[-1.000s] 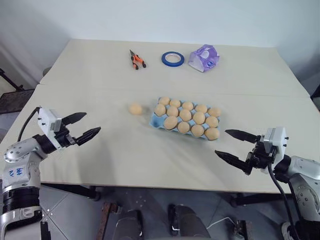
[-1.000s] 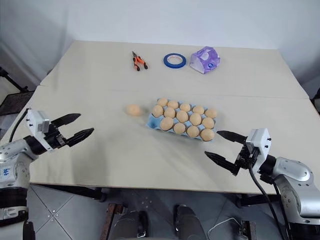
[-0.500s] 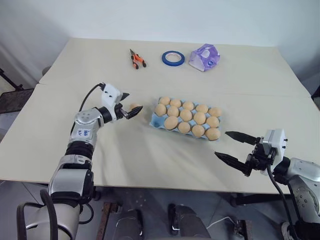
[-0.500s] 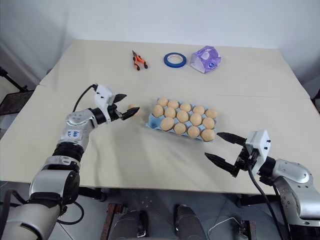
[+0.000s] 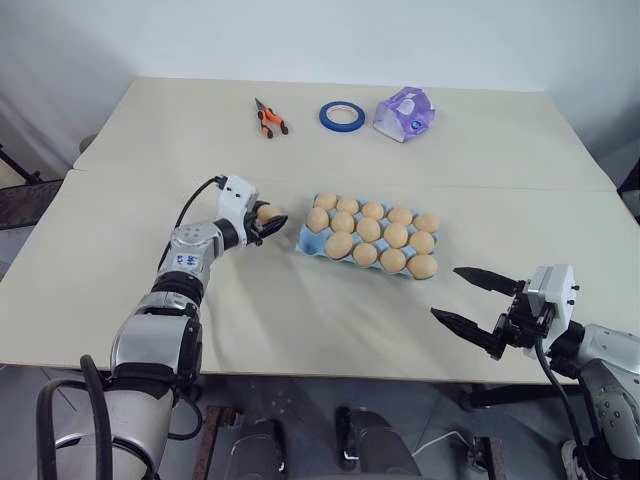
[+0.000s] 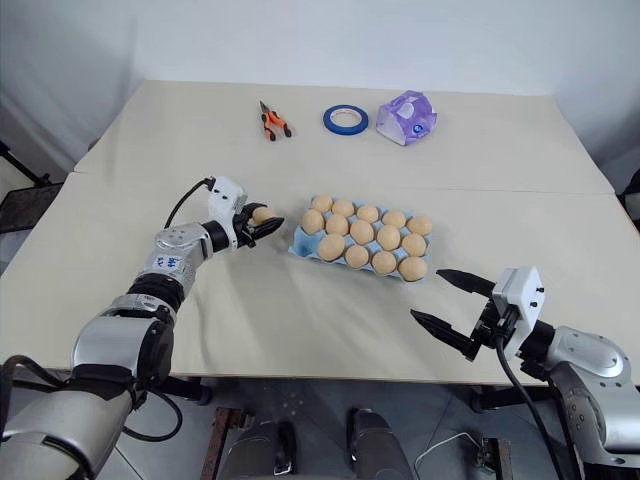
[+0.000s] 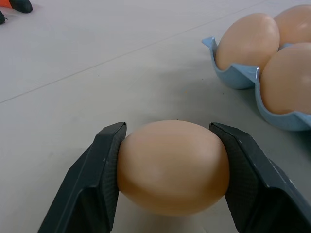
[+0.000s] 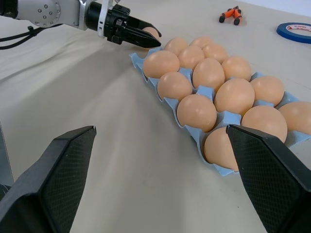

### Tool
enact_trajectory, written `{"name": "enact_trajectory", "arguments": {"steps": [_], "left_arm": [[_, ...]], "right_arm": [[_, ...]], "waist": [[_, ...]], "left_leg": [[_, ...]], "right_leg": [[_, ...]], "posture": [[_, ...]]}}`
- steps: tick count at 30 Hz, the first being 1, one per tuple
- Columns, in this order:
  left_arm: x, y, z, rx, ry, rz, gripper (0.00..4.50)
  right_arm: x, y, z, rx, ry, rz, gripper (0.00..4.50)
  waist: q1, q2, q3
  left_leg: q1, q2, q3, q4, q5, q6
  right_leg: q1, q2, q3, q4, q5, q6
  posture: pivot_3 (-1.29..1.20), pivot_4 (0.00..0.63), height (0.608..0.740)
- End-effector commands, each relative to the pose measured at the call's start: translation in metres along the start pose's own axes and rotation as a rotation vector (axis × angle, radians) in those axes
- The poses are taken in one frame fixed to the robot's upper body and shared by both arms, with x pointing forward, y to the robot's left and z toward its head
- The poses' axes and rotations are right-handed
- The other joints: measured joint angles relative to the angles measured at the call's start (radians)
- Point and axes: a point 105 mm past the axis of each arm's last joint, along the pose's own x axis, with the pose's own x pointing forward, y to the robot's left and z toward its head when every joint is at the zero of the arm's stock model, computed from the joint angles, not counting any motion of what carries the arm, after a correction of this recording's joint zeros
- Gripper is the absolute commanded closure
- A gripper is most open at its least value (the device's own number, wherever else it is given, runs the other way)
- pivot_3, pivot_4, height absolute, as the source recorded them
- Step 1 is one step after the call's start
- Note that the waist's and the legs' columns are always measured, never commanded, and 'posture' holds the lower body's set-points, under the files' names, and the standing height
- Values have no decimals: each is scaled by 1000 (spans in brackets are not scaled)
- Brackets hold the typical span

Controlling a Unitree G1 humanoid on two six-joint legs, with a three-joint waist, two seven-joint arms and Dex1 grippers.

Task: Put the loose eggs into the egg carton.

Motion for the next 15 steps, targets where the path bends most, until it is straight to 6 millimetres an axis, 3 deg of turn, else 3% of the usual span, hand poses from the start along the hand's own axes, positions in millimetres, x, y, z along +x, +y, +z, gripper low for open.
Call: {"name": "enact_trajectory", "arguments": {"steps": [1, 5, 7, 15], "left_arm": [[-3, 9, 17, 55, -30, 12, 2094], [-2, -11, 56, 117, -187, -154, 2105], [-2, -24, 67, 118, -228, -255, 2105], [-1, -55, 64, 143, -184, -446, 2105]], "right_arm": [[-2, -3, 13, -46, -39, -14, 0], [-3, -2, 13, -46, -38, -12, 0], [-3, -2, 13, -46, -36, -11, 0], [-3, -1, 14, -48, -39, -15, 0]], "waist": [[-1, 0, 0], [0, 0, 0], [2, 0, 0], [-2, 0, 0]], "left_leg": [[0, 0, 0, 0, 0, 0], [0, 0, 0, 0, 0, 0], [0, 0, 0, 0, 0, 0], [0, -1, 0, 1, 0, 0]], "right_leg": [[0, 0, 0, 0, 0, 0], [0, 0, 0, 0, 0, 0], [0, 0, -1, 0, 0, 0], [0, 0, 0, 1, 0, 0]], "posture": [[0, 150, 740], [0, 150, 740], [0, 150, 740], [0, 150, 740]]}}
